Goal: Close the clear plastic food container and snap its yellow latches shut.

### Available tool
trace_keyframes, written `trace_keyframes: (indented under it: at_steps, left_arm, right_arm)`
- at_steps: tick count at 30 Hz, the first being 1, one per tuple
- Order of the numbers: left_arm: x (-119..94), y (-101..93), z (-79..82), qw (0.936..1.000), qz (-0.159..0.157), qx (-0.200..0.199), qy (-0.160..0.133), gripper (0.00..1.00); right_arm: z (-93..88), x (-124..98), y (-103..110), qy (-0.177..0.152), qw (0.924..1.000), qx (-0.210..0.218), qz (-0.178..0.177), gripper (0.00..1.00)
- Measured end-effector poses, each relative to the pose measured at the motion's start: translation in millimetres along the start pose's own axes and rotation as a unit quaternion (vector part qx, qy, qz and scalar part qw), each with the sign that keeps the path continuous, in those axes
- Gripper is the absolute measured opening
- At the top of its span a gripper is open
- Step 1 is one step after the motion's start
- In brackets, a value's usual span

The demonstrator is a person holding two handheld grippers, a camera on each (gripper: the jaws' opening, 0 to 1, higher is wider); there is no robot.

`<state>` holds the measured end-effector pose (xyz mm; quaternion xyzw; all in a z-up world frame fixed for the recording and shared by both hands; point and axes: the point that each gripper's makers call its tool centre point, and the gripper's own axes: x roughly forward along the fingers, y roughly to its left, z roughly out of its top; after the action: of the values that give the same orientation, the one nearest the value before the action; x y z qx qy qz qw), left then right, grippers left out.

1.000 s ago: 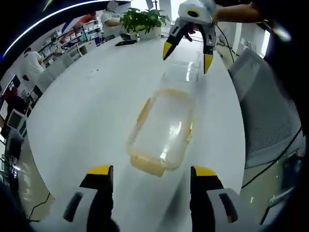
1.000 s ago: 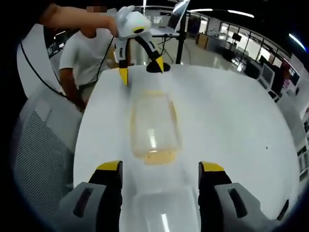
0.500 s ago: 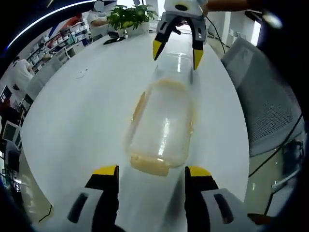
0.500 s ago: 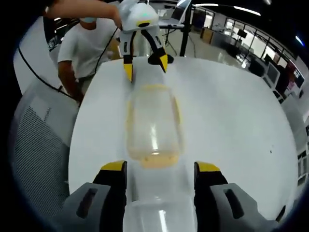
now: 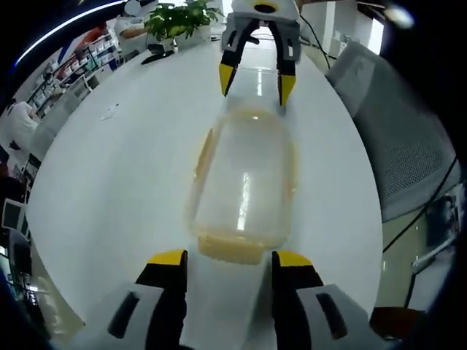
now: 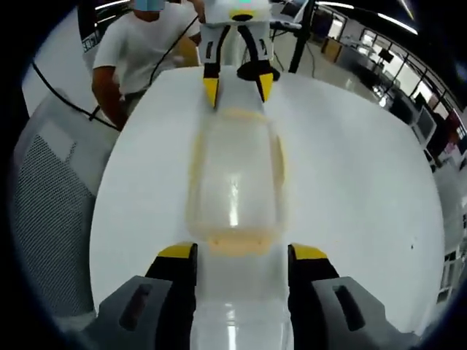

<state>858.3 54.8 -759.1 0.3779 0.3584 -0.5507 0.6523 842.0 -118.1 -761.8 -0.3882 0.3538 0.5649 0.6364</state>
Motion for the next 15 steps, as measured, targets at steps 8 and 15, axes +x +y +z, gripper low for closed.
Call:
trace_keyframes:
  at_steps: [8, 15]
  left_arm:
    - [5, 3.3, 1.8, 1.0000, -0.005, 0.007, 0.000, 0.36]
    - [9, 1.6, 1.8, 0.9997, -0.021, 0.010, -0.004, 0.36]
  right_arm:
    - [-6.7, 12, 0, 0.015, 0.9998, 0.005, 0.007, 0.46]
    - [-8.0, 17, 0, 0.010, 0.9997, 0.017, 0.012, 0.44]
